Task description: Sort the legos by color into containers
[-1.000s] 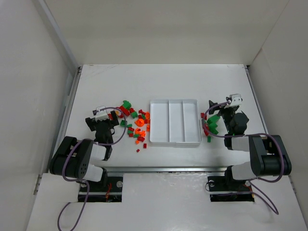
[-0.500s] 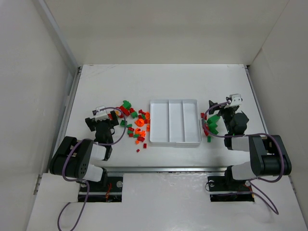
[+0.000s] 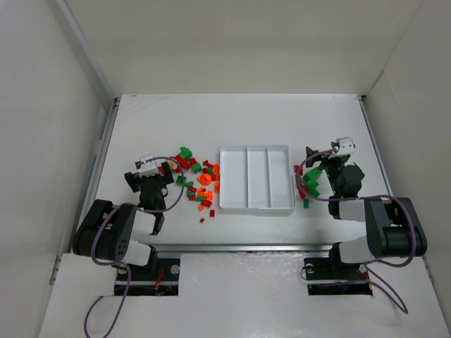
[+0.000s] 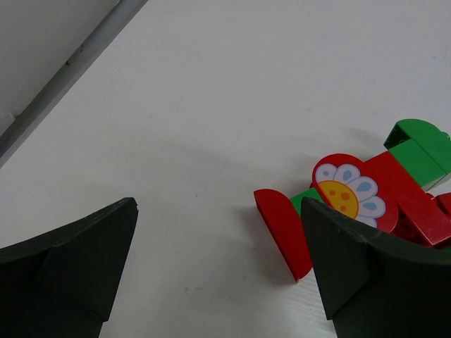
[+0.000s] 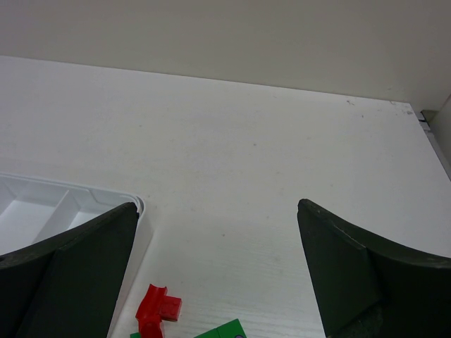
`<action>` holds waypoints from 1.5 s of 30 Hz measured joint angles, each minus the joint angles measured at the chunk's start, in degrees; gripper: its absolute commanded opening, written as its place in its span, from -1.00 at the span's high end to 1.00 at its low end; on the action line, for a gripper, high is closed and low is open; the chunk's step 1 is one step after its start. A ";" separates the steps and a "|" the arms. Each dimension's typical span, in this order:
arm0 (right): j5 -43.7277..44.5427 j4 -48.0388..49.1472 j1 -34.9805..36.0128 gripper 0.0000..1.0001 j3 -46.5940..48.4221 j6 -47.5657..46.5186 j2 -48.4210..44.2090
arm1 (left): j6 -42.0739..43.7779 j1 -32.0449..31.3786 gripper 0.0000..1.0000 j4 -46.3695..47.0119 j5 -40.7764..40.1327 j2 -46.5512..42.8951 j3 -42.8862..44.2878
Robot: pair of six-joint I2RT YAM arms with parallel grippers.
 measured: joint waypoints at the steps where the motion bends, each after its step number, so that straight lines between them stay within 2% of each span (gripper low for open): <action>1: 0.00 0.00 0.00 -1.00 0.00 0.00 0.00 | -0.09 0.02 -1.00 0.00 0.00 0.00 0.00; 18: 0.00 0.02 0.00 -1.00 0.00 0.00 0.00 | 1.03 -0.74 -1.00 0.33 1.46 -0.74 -1.77; 21: 0.00 0.00 0.00 -1.00 0.00 0.00 -0.02 | 4.22 -1.84 -1.00 -1.55 5.33 -5.53 -3.76; 23: 0.02 0.00 0.00 -1.00 0.00 0.00 0.00 | 8.28 -2.95 -1.00 -4.04 10.12 -14.29 -4.04; 25: 0.07 0.00 0.00 -1.00 0.00 0.00 0.00 | 14.16 -3.56 -1.00 -11.85 17.35 -24.55 -0.15; 27: 0.11 -0.02 0.00 -1.00 0.00 0.00 0.00 | 17.75 -4.48 -1.00 -18.62 22.53 -28.59 7.50; 31: 0.15 -0.04 0.00 -1.00 0.00 0.00 0.00 | 23.34 -8.11 -1.00 -27.41 24.35 -28.28 21.07; 37: 1.14 -0.13 0.00 -1.00 0.00 0.07 -0.04 | 29.11 -12.07 -1.00 -35.60 22.91 -26.01 25.05; 39: 2.38 -4.63 0.00 -1.00 0.48 0.28 -2.64 | 30.53 -12.87 -1.00 -39.74 22.97 -25.70 26.14; 41: 6.95 -16.68 0.87 -1.00 3.85 0.83 -8.79 | 31.36 -13.44 -1.00 -42.99 23.19 -25.11 27.89; 43: 14.03 -30.49 2.64 -1.00 12.24 0.92 -14.99 | 31.89 -13.92 -1.00 -45.42 23.65 -24.63 29.62; 45: 21.09 -39.65 5.03 -1.00 21.62 -1.42 -20.00 | 31.89 -13.99 -1.00 -46.64 23.96 -24.46 30.58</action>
